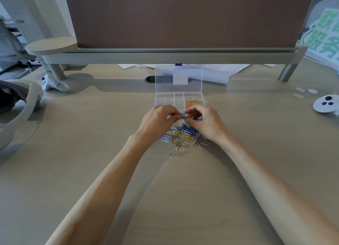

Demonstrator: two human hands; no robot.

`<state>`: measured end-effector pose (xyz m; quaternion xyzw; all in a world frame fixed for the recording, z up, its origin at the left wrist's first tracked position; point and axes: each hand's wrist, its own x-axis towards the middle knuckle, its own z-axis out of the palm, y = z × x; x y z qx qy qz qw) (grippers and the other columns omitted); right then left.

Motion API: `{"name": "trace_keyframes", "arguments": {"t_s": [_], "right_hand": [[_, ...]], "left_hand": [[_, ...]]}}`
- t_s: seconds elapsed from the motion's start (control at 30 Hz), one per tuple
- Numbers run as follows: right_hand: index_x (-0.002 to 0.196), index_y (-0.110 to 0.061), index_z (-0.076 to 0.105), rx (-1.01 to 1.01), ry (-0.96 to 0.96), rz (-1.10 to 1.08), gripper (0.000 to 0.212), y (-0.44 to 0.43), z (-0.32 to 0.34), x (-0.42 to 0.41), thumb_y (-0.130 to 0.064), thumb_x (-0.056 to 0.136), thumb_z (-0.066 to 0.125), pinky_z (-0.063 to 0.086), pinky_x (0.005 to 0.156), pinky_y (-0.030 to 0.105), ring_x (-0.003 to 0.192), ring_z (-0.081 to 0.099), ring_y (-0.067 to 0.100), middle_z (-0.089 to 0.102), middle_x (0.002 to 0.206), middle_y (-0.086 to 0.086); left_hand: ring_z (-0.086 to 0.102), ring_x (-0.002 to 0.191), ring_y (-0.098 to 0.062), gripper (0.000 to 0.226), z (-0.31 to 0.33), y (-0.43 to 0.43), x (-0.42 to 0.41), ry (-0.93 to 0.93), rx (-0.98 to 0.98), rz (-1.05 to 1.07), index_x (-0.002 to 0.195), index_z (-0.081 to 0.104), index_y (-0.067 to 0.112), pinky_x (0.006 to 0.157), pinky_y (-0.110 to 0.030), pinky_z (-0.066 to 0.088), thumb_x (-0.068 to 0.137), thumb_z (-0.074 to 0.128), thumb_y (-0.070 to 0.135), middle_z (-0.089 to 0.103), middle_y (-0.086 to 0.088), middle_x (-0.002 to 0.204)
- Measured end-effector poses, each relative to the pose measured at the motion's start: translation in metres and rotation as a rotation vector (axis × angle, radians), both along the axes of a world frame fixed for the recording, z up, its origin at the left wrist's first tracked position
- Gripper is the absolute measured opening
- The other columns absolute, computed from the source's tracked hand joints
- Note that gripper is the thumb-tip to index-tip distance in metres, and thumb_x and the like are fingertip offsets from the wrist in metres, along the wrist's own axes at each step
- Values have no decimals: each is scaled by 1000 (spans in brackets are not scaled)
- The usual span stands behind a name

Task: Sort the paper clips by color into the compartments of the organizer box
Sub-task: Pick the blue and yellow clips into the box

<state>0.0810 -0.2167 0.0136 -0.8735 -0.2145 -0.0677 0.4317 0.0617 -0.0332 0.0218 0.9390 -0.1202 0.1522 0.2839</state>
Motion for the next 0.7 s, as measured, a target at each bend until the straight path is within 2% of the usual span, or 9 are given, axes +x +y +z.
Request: {"name": "trace_keyframes", "arguments": {"t_s": [0.1, 0.17, 0.27, 0.4, 0.53, 0.6, 0.7], "right_hand": [[109, -18, 63, -14, -18, -27, 22, -1, -4, 2, -13, 88, 66, 49, 74, 20, 81, 61, 12, 66, 93, -5], [109, -17, 65, -31, -54, -34, 19, -3, -4, 4, -13, 91, 62, 46, 71, 18, 77, 58, 9, 64, 95, -4], [104, -15, 68, -55, -90, -29, 14, -5, -2, 6, -14, 92, 61, 40, 68, 10, 74, 51, 0, 61, 97, -7], [92, -18, 69, -26, -104, -81, 5, -4, 0, 15, -18, 89, 65, 40, 66, 13, 72, 51, 1, 58, 88, -15], [91, -14, 69, -31, -111, -132, 7, -3, 8, 29, -18, 90, 63, 46, 67, 20, 71, 56, 6, 64, 85, -7], [94, -15, 70, -48, -122, -190, 9, -2, 14, 39, -18, 91, 62, 49, 68, 23, 73, 60, 8, 67, 85, -5], [94, -19, 70, -100, -157, -292, 9, 0, 18, 60, -22, 91, 62, 56, 73, 32, 77, 63, 9, 69, 85, -8]], "left_hand": [[58, 80, -7, 13, 0, 2, 1, 0, -57, 56, 93, 73, 24, 69, -26, 47, 92, 61, 30, 67, 15, 84], [61, 83, -9, 13, 0, 4, 3, -17, -78, 115, 93, 73, 25, 71, -28, 50, 91, 62, 30, 69, 13, 88], [60, 86, -10, 10, 5, 10, 9, -54, -128, 239, 91, 75, 28, 70, -29, 50, 87, 67, 31, 70, 12, 92], [57, 86, -11, 8, 8, 16, 21, -50, -98, 315, 86, 75, 30, 66, -29, 48, 87, 66, 30, 67, 14, 86], [57, 97, -18, 16, -1, 26, 31, -12, 0, 309, 96, 74, 26, 71, -34, 51, 92, 59, 28, 69, 7, 96], [54, 101, -17, 19, -2, 31, 32, -31, 10, 292, 107, 69, 25, 73, -32, 47, 94, 55, 29, 66, 9, 98], [51, 96, -12, 25, 2, 35, 29, -34, -41, 216, 119, 60, 26, 74, -29, 42, 96, 53, 28, 59, 12, 96]]}}
